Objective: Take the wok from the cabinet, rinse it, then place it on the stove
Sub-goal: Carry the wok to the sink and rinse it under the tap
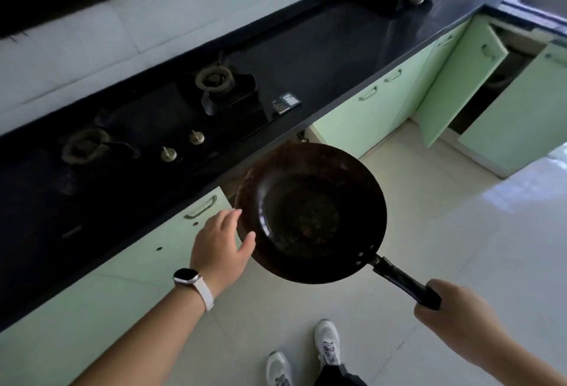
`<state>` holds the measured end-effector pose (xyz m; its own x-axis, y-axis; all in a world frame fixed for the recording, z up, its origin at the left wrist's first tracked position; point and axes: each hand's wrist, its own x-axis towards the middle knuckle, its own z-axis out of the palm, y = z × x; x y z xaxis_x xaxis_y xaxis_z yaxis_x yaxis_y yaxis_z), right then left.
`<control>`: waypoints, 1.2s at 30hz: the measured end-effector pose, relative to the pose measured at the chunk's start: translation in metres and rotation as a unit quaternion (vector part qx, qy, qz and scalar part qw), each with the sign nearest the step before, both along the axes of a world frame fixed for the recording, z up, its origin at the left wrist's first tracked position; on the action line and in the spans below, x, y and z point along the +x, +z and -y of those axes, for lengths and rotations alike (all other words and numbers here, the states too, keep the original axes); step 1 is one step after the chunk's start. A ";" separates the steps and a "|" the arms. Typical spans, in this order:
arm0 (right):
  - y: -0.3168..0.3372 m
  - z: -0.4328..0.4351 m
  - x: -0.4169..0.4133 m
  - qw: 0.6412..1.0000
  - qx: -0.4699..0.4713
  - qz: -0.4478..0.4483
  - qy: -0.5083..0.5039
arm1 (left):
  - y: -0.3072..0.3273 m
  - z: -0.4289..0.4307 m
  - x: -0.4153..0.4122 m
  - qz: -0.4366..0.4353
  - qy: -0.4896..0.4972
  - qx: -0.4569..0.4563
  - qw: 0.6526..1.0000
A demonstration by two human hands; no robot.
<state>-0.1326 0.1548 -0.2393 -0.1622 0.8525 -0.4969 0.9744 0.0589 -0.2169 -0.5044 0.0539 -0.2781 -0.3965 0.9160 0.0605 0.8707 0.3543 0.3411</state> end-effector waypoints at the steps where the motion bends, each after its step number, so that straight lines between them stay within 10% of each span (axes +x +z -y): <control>1: 0.009 0.006 0.002 1.000 0.007 -0.004 -0.007 | 0.007 0.001 0.014 -0.004 -0.038 0.018 0.999; 11: 0.060 0.046 0.020 0.992 0.047 -0.048 -0.105 | 0.032 -0.005 0.179 0.056 -0.300 0.158 0.939; 17: 0.069 0.028 0.057 0.985 0.076 -0.060 -0.143 | 0.036 -0.037 0.232 0.099 -0.289 0.151 0.940; 24: 0.075 -0.028 0.115 0.977 0.080 -0.112 -0.162 | 0.051 -0.110 0.315 0.193 -0.261 -0.074 0.943; 36: 0.076 -0.120 0.210 0.971 0.092 -0.134 -0.173 | 0.050 -0.234 0.439 0.473 -0.131 -0.031 0.871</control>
